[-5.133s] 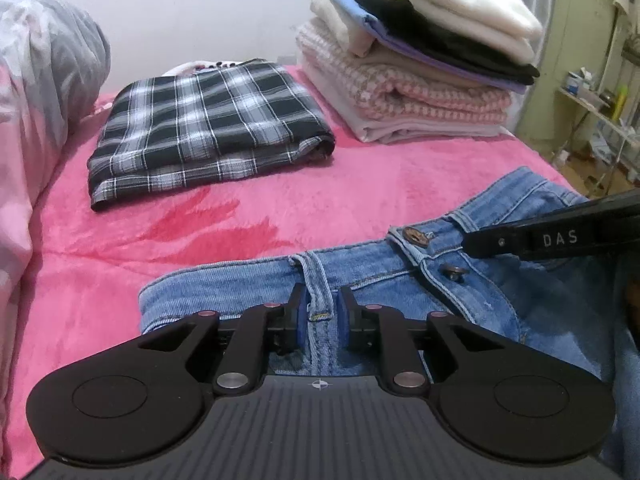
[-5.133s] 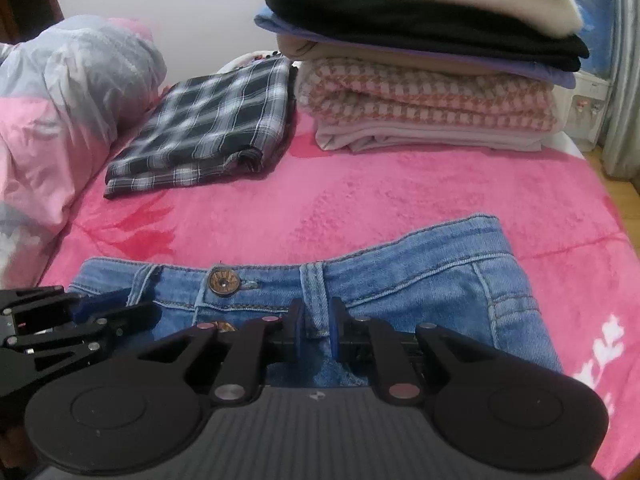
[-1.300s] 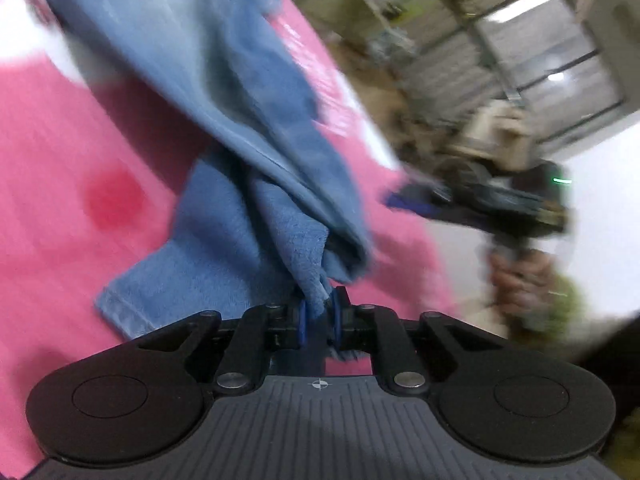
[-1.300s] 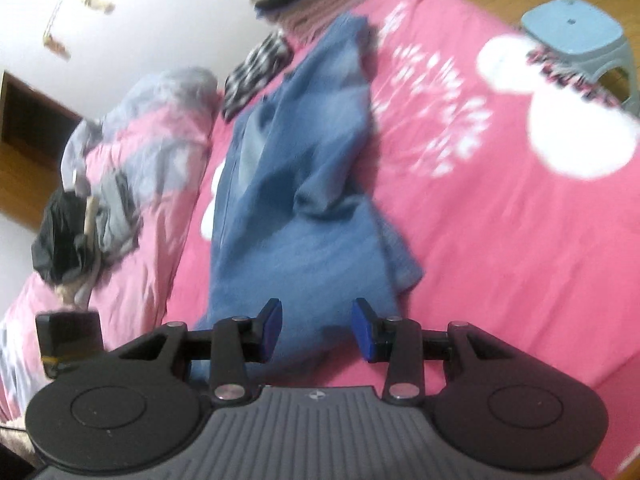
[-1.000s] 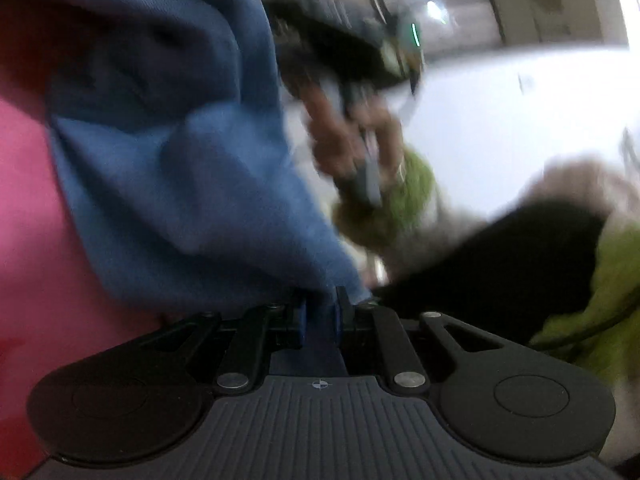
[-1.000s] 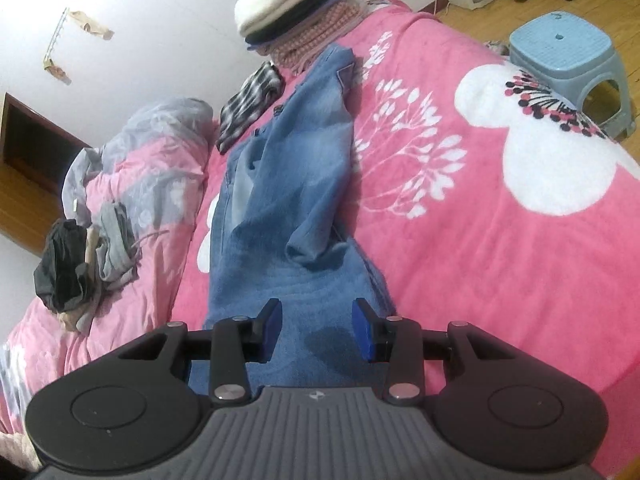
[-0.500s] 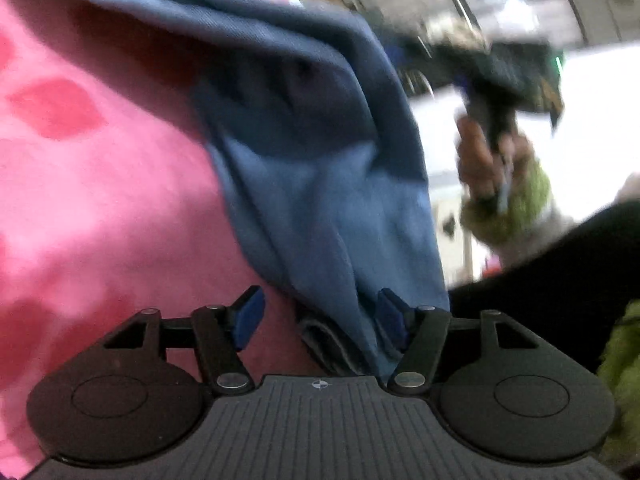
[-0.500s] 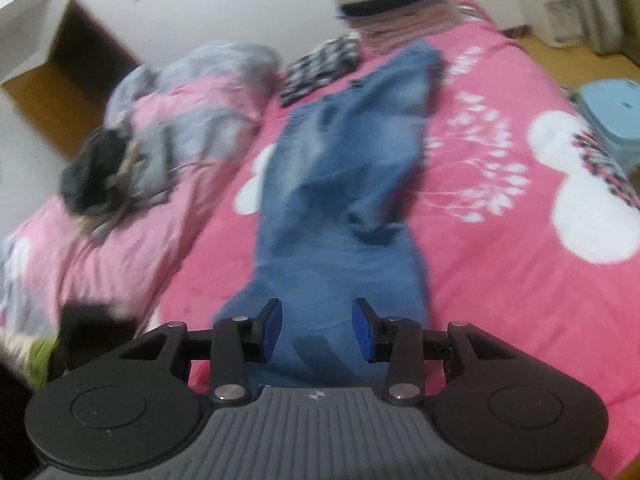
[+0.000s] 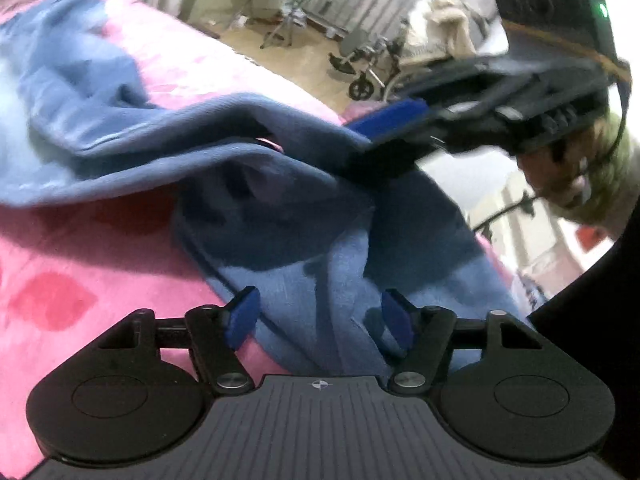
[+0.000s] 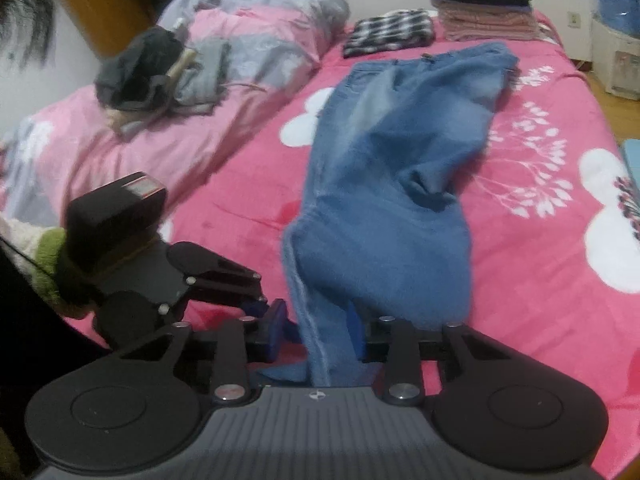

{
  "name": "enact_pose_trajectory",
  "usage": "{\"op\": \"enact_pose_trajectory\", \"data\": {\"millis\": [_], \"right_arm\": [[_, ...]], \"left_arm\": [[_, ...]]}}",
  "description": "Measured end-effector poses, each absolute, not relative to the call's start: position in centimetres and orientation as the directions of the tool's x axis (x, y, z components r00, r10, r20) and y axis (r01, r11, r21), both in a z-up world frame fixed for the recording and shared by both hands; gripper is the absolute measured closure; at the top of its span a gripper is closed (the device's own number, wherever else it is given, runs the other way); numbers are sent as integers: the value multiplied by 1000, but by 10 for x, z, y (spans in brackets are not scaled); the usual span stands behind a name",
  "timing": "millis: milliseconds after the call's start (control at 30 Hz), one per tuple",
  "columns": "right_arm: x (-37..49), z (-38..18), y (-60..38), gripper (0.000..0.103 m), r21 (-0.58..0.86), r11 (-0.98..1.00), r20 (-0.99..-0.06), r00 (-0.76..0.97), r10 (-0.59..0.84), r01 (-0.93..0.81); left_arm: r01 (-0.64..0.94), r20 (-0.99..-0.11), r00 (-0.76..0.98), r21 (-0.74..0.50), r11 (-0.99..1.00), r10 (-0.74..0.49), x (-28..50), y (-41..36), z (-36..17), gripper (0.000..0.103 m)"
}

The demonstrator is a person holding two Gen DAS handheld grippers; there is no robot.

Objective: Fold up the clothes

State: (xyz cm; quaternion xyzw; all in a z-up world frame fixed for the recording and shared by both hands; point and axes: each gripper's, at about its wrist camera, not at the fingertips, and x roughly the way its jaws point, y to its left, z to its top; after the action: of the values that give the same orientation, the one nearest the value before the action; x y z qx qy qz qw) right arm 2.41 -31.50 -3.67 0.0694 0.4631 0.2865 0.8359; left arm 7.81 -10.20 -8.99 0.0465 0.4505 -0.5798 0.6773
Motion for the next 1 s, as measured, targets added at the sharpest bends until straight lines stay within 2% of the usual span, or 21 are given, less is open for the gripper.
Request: {"op": "enact_pose_trajectory", "data": {"millis": [33, 67, 100, 133, 233, 400, 600, 833, 1000], "right_arm": [[24, -39, -317, 90, 378, 837, -738, 418, 530, -395], [24, -41, -320, 92, 376, 848, -739, 431, 518, -375], [23, -42, -324, 96, 377, 856, -736, 446, 509, -354], [23, -44, -328, 97, 383, 863, -732, 461, 501, -331], [24, -47, -346, 98, 433, 869, -707, 507, 493, -240], [25, -59, -387, 100, 529, 848, -679, 579, 451, -41], [15, -67, -437, 100, 590, 795, -662, 648, 377, 139], [-2, -96, -481, 100, 648, 692, -679, 653, 336, 318], [-14, -123, -496, 100, 648, 628, -720, 616, 321, 431]], "left_arm": [[838, -664, -67, -442, 319, -745, 77, -104, -90, 55], [838, -664, -57, -438, 326, -746, 78, -103, -91, 59], [835, -667, -44, -434, 339, -744, 80, -102, -92, 69], [823, -665, -37, -443, 355, -746, 82, -99, -94, 81], [765, -651, -25, -500, 405, -759, 90, -86, -98, 98], [682, -602, 7, -581, 444, -799, 99, -51, -93, 101], [552, -571, 146, -630, 546, -808, 107, 32, -73, 102], [337, -667, 302, -594, 731, -681, 105, 130, -67, 102], [249, -730, 302, -561, 790, -614, 107, 144, -69, 99]]}}
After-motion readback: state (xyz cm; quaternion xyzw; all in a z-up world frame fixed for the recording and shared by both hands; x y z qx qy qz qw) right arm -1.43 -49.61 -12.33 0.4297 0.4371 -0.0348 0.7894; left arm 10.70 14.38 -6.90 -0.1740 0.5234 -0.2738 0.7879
